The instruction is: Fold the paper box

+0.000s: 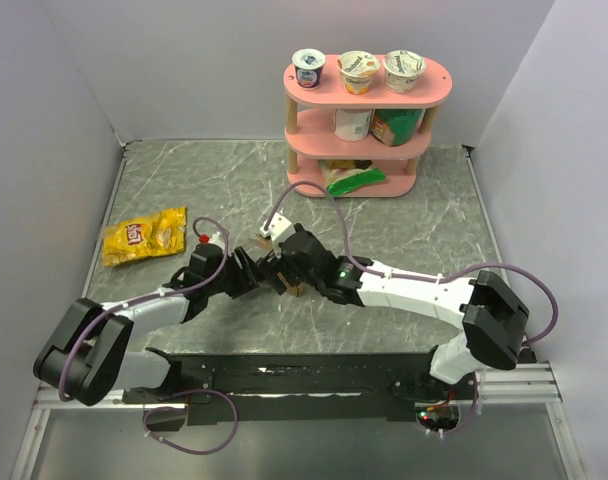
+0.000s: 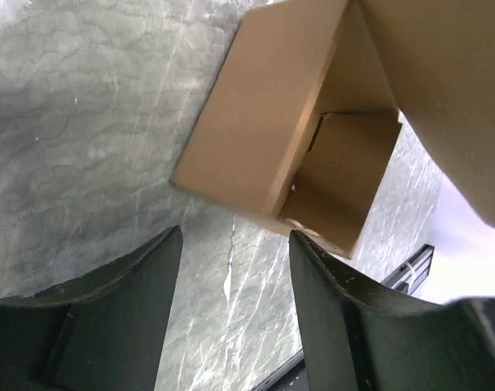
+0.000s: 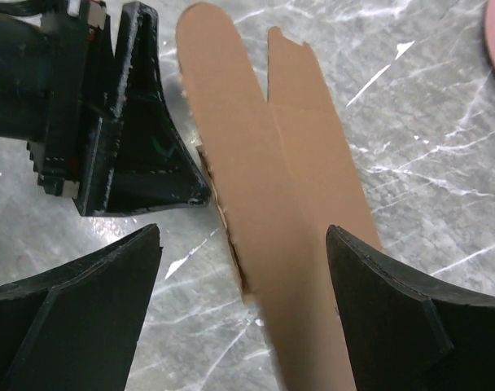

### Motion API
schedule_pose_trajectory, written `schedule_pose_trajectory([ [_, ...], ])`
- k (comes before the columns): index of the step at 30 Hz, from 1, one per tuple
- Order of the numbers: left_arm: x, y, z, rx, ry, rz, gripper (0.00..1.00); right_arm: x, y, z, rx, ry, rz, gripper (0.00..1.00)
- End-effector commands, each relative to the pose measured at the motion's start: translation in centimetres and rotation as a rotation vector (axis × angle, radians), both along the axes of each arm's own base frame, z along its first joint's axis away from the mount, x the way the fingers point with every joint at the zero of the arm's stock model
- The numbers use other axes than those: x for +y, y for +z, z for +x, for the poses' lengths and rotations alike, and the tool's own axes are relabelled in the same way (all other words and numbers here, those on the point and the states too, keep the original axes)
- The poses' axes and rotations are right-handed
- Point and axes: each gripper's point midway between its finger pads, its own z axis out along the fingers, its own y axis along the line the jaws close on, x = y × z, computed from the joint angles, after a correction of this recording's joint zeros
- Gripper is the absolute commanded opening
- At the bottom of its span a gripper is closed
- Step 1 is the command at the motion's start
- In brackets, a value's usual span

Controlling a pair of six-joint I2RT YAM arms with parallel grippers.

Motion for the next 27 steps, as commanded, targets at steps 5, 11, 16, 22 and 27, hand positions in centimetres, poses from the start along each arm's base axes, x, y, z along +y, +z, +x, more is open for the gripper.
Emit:
schedule_pose_trajectory([
  [5, 2.0, 0.8, -1.2, -0.04, 0.048, 0.026, 0.75, 0.1, 0.2, -0.5, -0.086, -0.086, 0.01, 0.91],
  [11, 4.7, 4.3, -0.9, -0.198, 0.127, 0.096, 0.93, -0.9, 2.8, -0.4, -0.111, -0.143, 0.035, 0.97],
  [16, 5.2, 10.2, 1.9, -0.448, 0.12, 0.169, 0.94, -2.0, 3.3, 2.3, -0.118, -0.146, 0.001, 0.78],
  [22, 4.2, 13.7, 3.8, -0.629, 0.066, 0.18, 0.98, -2.8, 3.6, 5.0, -0.058, -0.013, 0.076, 0.62],
  [27, 1.5, 16.2, 3.6, -0.753, -0.111, 0.154, 0.99, -3.2, 4.3, 5.5, -0.043, 0.156, 0.121, 0.4],
])
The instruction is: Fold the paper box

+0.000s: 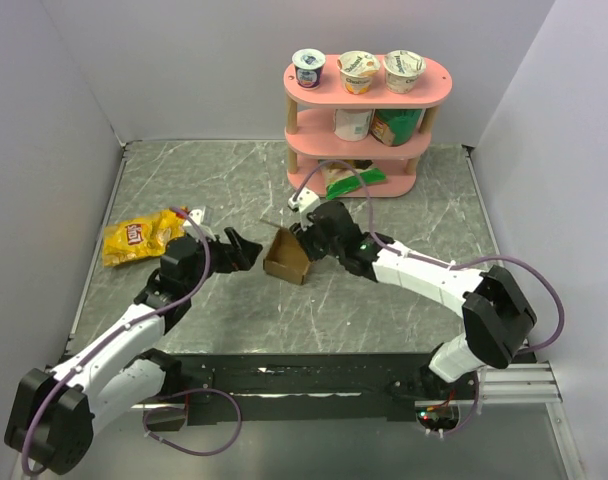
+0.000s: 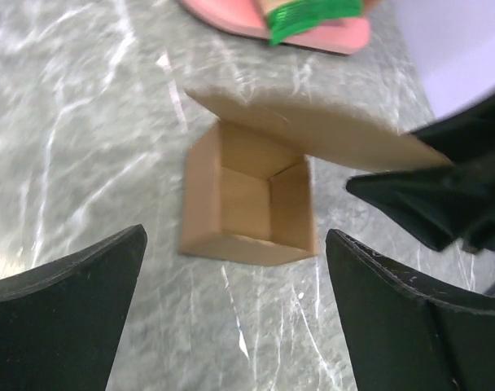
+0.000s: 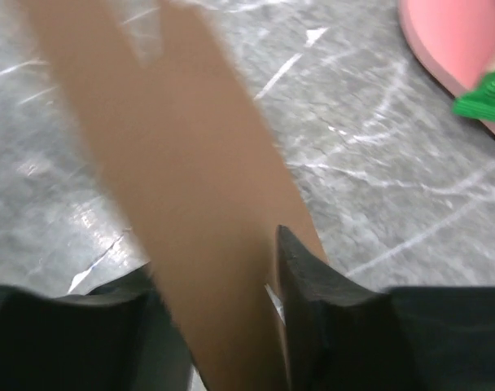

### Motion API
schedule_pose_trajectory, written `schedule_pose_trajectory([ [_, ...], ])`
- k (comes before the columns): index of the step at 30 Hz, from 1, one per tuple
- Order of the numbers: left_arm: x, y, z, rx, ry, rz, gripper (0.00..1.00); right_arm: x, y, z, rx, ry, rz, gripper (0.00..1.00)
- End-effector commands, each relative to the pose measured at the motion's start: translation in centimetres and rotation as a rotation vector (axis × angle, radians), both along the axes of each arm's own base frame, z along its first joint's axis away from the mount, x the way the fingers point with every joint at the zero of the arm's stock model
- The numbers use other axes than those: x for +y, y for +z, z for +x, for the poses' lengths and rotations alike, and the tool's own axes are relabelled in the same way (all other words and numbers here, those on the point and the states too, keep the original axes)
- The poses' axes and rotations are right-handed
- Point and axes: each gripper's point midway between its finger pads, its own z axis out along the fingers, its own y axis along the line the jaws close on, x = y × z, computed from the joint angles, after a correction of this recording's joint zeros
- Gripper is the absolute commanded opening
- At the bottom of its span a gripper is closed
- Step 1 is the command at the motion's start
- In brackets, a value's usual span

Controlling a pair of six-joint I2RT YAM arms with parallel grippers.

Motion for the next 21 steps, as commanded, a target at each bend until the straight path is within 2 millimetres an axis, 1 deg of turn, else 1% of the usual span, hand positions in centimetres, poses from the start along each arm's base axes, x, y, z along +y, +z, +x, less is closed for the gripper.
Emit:
schedule_pose_trajectory([
  [1, -2.2, 4.9, 0.6, -0.203, -0.151, 0.014, 0.99, 1.5, 4.8, -0.1, -0.033, 0.251, 0.166, 0.4],
  [2, -2.1, 5.0, 0.5, -0.217, -0.152, 0.015, 0.99, 1.4, 5.0, -0.2, -0.019, 0.282, 0.188, 0.39],
  [3, -1.8, 4.5, 0.4, -0.223, -0.141, 0.022, 0.99, 1.0, 5.2, 0.1, -0.008, 0.292, 0.203, 0.38],
  [4, -1.6, 4.5, 0.4, -0.233, -0.131, 0.028, 0.99, 0.8, 6.0, 0.0, 0.011, 0.343, 0.241, 0.38],
  [6, -1.3, 4.8, 0.3, -0.271, -0.125, 0.039, 0.99, 0.2, 6.1, -0.5, 0.059, 0.393, 0.253, 0.38],
  [7, -1.1, 4.9, 0.4, -0.279, -0.113, 0.042, 0.99, 0.2, 7.3, -0.6, 0.082, 0.454, 0.296, 0.38],
  [8, -1.1, 4.9, 0.5, -0.284, -0.115, 0.052, 0.99, -0.1, 7.0, -1.2, 0.138, 0.469, 0.297, 0.31],
  [10, -1.7, 5.2, 0.4, -0.293, -0.15, 0.051, 0.99, -0.1, 7.8, -1.1, 0.164, 0.516, 0.317, 0.28],
  [11, -2.0, 5.2, 0.5, -0.284, -0.164, 0.045, 0.99, -0.4, 7.6, -1.8, 0.208, 0.53, 0.32, 0.27],
  [13, -2.5, 5.3, 0.4, -0.275, -0.193, 0.033, 0.99, -0.4, 8.0, -1.7, 0.202, 0.545, 0.306, 0.26],
  [16, -2.4, 5.2, 0.6, -0.278, -0.187, 0.048, 0.99, -0.6, 8.3, -2.2, 0.207, 0.557, 0.305, 0.24],
  [18, -2.1, 4.8, 0.9, -0.28, -0.169, 0.065, 0.99, -0.9, 8.1, -1.5, 0.19, 0.513, 0.291, 0.27],
  [19, -2.1, 4.6, 0.8, -0.277, -0.173, 0.065, 0.99, -1.1, 7.8, -1.3, 0.188, 0.494, 0.281, 0.29],
  [20, -2.4, 4.4, 0.7, -0.269, -0.183, 0.057, 0.99, -1.2, 7.5, -1.0, 0.188, 0.474, 0.275, 0.36],
  [21, -2.4, 4.3, 0.6, -0.261, -0.187, 0.052, 0.99, -1.5, 7.2, -0.5, 0.175, 0.444, 0.26, 0.37],
])
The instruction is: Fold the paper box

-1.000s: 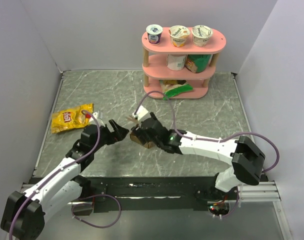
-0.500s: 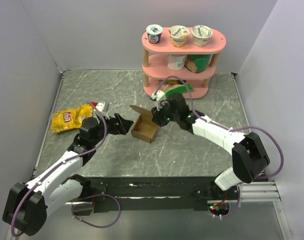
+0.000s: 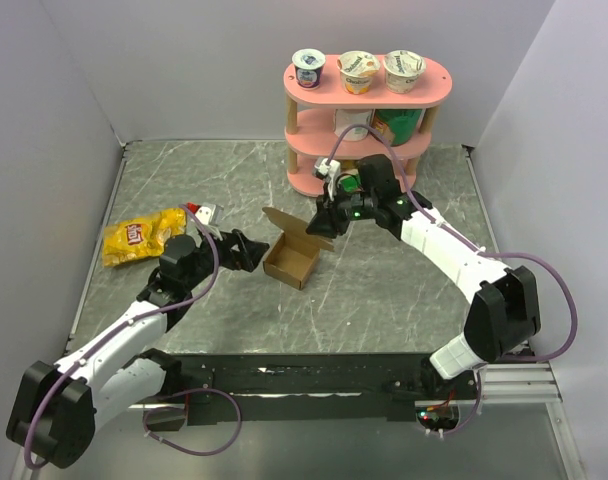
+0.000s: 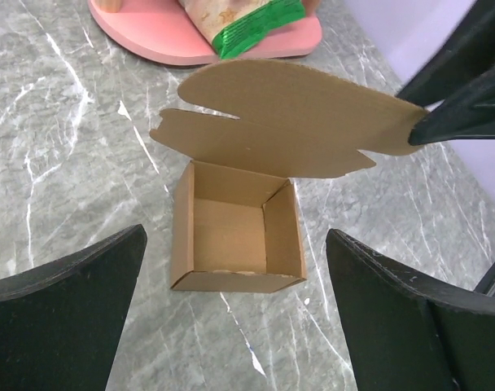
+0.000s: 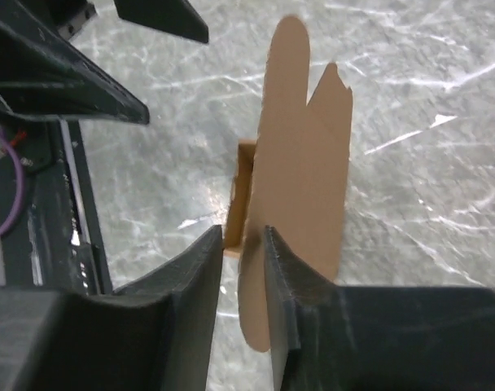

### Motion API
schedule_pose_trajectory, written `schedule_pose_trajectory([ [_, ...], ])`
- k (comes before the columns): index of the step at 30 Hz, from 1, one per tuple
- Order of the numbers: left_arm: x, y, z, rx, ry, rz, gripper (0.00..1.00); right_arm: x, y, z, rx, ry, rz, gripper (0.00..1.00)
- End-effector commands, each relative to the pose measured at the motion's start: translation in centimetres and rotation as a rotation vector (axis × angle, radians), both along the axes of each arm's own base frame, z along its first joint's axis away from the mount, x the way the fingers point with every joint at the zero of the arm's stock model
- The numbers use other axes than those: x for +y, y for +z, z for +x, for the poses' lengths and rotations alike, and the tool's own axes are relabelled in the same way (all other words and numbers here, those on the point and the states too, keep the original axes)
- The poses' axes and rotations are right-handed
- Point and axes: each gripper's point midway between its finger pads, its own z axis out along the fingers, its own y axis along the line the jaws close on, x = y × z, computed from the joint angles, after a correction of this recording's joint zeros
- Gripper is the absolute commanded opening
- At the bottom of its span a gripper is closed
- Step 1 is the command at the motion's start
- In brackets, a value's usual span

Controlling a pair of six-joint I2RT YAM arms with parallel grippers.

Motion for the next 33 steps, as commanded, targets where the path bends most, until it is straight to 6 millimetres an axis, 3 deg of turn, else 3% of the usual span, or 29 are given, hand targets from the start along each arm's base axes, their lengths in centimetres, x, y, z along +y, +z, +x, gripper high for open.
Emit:
schedule_pose_trajectory([
  [1, -0.6, 2.0, 0.2, -0.069, -0.035, -0.024, 0.99, -0.6, -0.1, 1.0, -0.041, -0.058, -0.023, 0.4],
  [2, -0.6, 1.6, 0.2, -0.046, -0.033, -0.02, 0.99, -0.7, -0.1, 1.4, -0.05, -0.076, -0.025, 0.57],
  [3, -0.6, 1.5, 0.2, -0.039, -0.033, -0.019, 0.99, -0.8, 0.0, 1.6, -0.06, -0.091, -0.027, 0.66],
  [5, -0.6, 1.4, 0.3, -0.02, -0.025, -0.021, 0.97, -0.8, 0.4, 2.3, -0.086, -0.119, -0.036, 0.77],
  [9, -0.6, 1.5, 0.1, -0.015, -0.024, -0.032, 0.96, 0.0, 1.6, 3.3, -0.171, -0.157, -0.072, 0.81],
  [13, -0.6, 2.5, -0.7, -0.046, -0.047, -0.06, 0.96, 1.2, 0.6, 4.7, -0.151, -0.141, -0.106, 0.8],
  [15, -0.6, 2.9, -1.0, -0.049, -0.051, -0.059, 0.96, 1.6, 0.6, 5.5, -0.146, -0.128, -0.123, 0.77],
  [16, -0.5, 3.1, -1.2, -0.04, -0.049, -0.056, 0.96, 2.0, -0.7, 6.0, -0.116, -0.118, -0.149, 0.75],
  [18, -0.5, 3.8, -1.5, -0.044, -0.058, -0.06, 0.96, 2.5, -1.5, 6.6, -0.082, -0.094, -0.179, 0.68],
  [22, -0.3, 4.6, -2.2, -0.044, -0.062, -0.07, 0.96, 2.5, -1.5, 7.4, -0.085, -0.114, -0.198, 0.64],
  [30, -0.6, 4.9, -2.6, -0.012, -0.084, -0.077, 0.96, 3.1, -1.3, 7.1, -0.072, -0.09, -0.171, 0.17],
  [31, -0.7, 4.9, -2.7, -0.005, -0.084, -0.082, 0.96, 3.2, -1.3, 7.1, -0.073, -0.084, -0.173, 0.06],
  [33, -0.9, 4.6, -2.8, 0.005, -0.1, -0.08, 0.96, 3.0, -1.3, 6.8, -0.068, -0.067, -0.187, 0.0],
])
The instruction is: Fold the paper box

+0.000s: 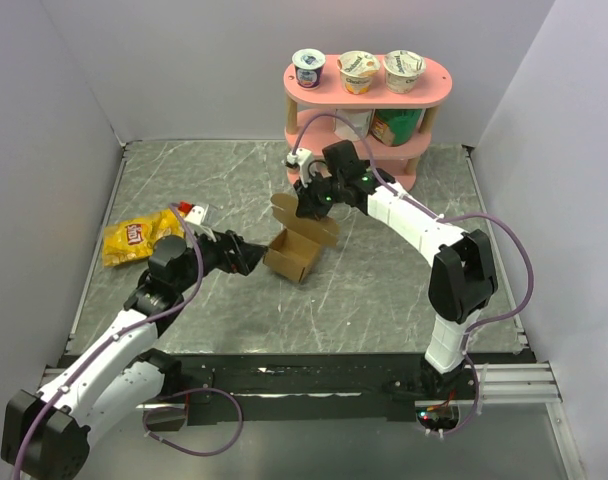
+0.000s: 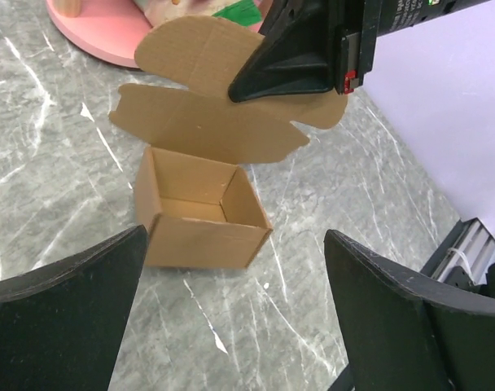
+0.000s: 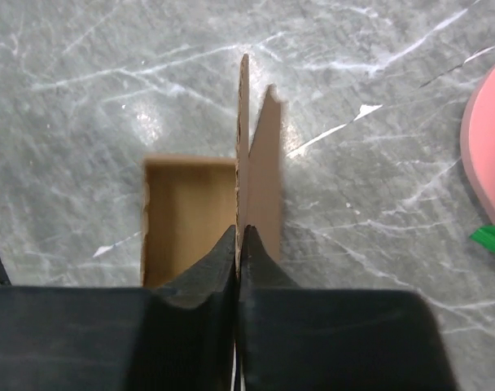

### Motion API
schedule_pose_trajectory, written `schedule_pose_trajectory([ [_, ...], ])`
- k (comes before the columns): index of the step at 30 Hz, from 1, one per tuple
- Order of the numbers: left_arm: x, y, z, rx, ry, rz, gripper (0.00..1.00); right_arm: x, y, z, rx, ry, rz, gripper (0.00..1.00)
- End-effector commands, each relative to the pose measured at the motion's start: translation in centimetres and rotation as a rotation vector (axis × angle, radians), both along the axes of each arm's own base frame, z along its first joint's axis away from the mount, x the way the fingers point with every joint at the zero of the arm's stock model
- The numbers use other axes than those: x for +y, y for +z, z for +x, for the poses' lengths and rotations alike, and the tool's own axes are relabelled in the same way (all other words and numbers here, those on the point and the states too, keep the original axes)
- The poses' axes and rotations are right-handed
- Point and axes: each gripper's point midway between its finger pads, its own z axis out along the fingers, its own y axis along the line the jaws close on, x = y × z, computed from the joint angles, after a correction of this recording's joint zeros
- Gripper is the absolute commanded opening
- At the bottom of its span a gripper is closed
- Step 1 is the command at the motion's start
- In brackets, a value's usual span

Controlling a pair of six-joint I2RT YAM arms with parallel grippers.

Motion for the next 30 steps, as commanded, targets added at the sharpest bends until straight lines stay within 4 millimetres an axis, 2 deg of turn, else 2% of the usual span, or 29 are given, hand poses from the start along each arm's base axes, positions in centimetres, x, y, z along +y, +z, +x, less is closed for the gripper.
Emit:
schedule_pose_trajectory([
  [1, -0.8, 1.3, -0.3, -0.003, -0.05, -0.027, 0.96, 0.4, 2.6, -0.2, -0.04, 0.043, 0.02, 0.0],
  [5, -1.6, 1.7, -0.5, -0.011, -0.101, -0.039, 0.96, 0.0, 4.2, -1.5, -0.063, 0.102, 0.019, 0.0],
  [6, -1.7, 1.9, -0.5, -0.013, -0.111, -0.041, 0.97, -0.1, 5.1, -2.3, -0.056, 0.119, 0.032, 0.0],
  [13, -3.2, 6.7, -1.9, -0.116, -0.265, -0.038, 0.98, -0.3, 8.8, -4.7, -0.094, 0.188, 0.09, 0.0],
  [14, -3.5, 6.5, -2.5, -0.098, -0.312, -0.028, 0.98, -0.4, 9.0, -4.8, -0.097, 0.187, 0.096, 0.0],
  [18, -3.1, 7.5, -2.8, -0.099, -0.377, -0.039, 0.98, -0.3, 9.8, -5.5, -0.096, 0.196, 0.124, 0.0],
  [21, -2.4, 7.8, -2.8, -0.087, -0.426, -0.061, 0.99, -0.5, 10.0, -6.4, -0.071, 0.214, 0.123, 0.0],
  [24, -1.5, 7.3, -2.0, -0.06, -0.403, -0.055, 0.99, -0.6, 10.2, -7.2, -0.055, 0.234, 0.133, 0.0],
  [26, -1.0, 7.7, -1.3, -0.103, -0.377, -0.005, 0.99, -0.5, 10.5, -7.8, -0.05, 0.254, 0.144, 0.0],
  [30, 0.0, 5.7, 0.1, -0.105, -0.304, 0.082, 0.99, -0.4, 10.9, -8.5, -0.032, 0.287, 0.164, 0.0],
])
